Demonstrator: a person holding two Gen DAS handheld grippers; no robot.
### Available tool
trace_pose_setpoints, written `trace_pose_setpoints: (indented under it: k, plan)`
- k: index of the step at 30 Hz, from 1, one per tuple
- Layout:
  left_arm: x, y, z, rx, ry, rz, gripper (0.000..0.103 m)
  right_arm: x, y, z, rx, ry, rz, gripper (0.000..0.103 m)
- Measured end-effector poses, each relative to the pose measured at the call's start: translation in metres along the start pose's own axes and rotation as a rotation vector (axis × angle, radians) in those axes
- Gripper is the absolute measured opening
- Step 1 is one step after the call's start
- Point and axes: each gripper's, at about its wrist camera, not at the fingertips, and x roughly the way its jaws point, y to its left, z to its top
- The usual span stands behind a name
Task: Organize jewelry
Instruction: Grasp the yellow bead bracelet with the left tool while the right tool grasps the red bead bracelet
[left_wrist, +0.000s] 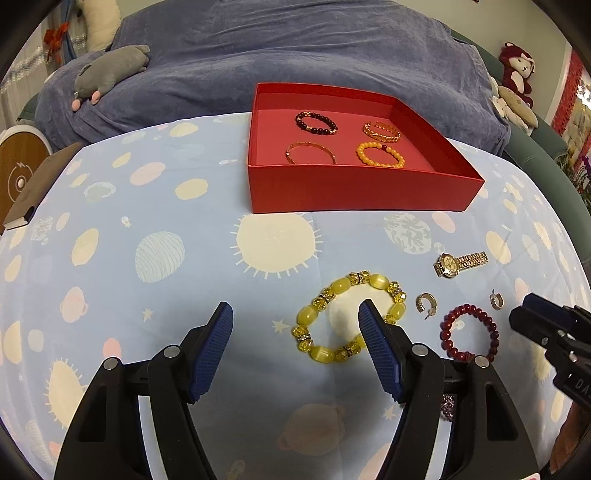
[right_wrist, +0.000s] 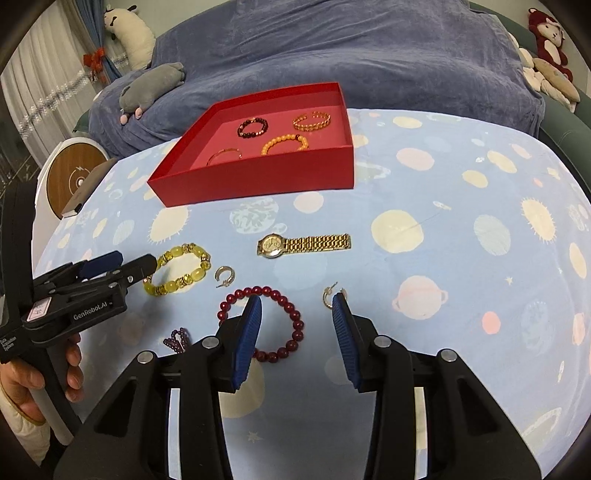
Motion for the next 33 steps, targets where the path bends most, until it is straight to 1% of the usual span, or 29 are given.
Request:
trace_pose_setpoints:
  k: [3,6,11,15,17,19,20,25,28,30,33]
  plan:
    - [0.002,-0.003,-0.001,0.015,0.003,-0.002,0.067,0.008,0.006,-0.008,-0.030,0.024,-0.003,0.038]
    - [0.006,-0.003,-0.001,0.016,0.017,-0.019,0.067,0.014,0.008,-0.013,-0.045,0.043,-0.005,0.038]
    - [0.010,-0.004,-0.001,0.018,0.017,-0.018,0.066,0.018,0.008,-0.014,-0.044,0.050,-0.001,0.036]
    - [0.016,-0.002,-0.002,0.004,0.035,-0.026,0.065,0.018,0.009,-0.012,-0.044,0.047,0.004,0.035]
    - [0.019,-0.002,-0.002,-0.005,0.044,-0.034,0.064,0.019,0.010,-0.012,-0.048,0.049,0.002,0.032]
    - [0.019,-0.003,-0.002,0.007,0.037,-0.027,0.061,0.021,0.010,-0.012,-0.047,0.051,0.002,0.031]
    - [0.019,-0.003,-0.002,0.012,0.035,-0.026,0.061,0.022,0.009,-0.012,-0.048,0.051,0.000,0.029]
    - [0.021,-0.008,-0.003,0.045,0.035,-0.017,0.060,0.023,0.009,-0.012,-0.054,0.050,-0.004,0.025]
    - [0.021,-0.011,-0.003,0.065,0.031,-0.003,0.055,0.024,0.010,-0.011,-0.064,0.047,-0.013,0.023]
    - [0.021,-0.012,-0.004,0.078,0.027,-0.001,0.047,0.024,0.011,-0.011,-0.071,0.045,-0.020,0.022]
    - [0.020,-0.013,-0.004,0.085,0.022,0.000,0.039,0.024,0.011,-0.011,-0.075,0.043,-0.026,0.021]
